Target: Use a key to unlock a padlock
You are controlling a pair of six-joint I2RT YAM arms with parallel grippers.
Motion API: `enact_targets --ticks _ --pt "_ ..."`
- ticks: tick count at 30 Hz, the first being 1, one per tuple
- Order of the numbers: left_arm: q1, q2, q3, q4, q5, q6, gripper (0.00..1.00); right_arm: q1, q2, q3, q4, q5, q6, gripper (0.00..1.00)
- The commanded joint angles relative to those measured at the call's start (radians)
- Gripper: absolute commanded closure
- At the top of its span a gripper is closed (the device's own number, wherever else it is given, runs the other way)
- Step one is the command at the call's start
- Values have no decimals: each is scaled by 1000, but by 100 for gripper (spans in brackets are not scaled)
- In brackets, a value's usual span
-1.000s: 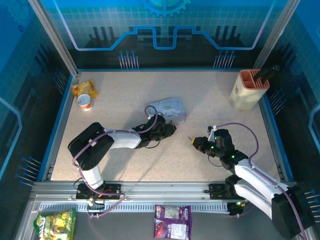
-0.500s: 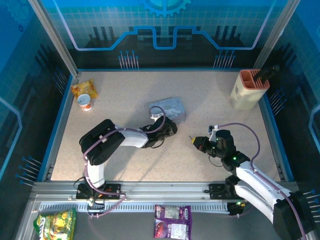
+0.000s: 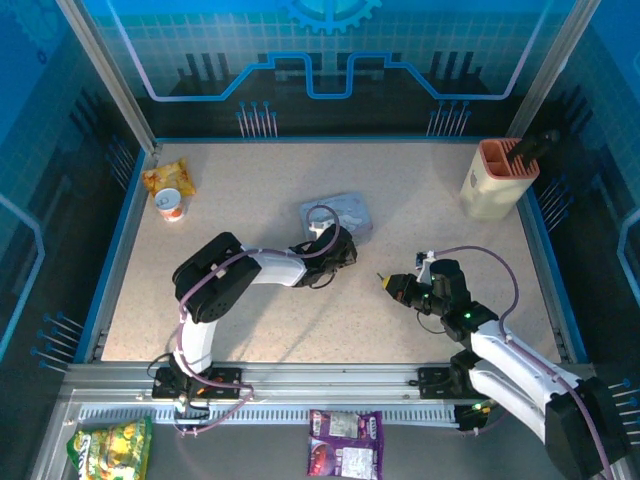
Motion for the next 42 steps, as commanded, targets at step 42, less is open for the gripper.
enact_targets --ticks 42 --pt "93 -157 -127 292 459 87 83 -168 623 134 536 -371 -76 100"
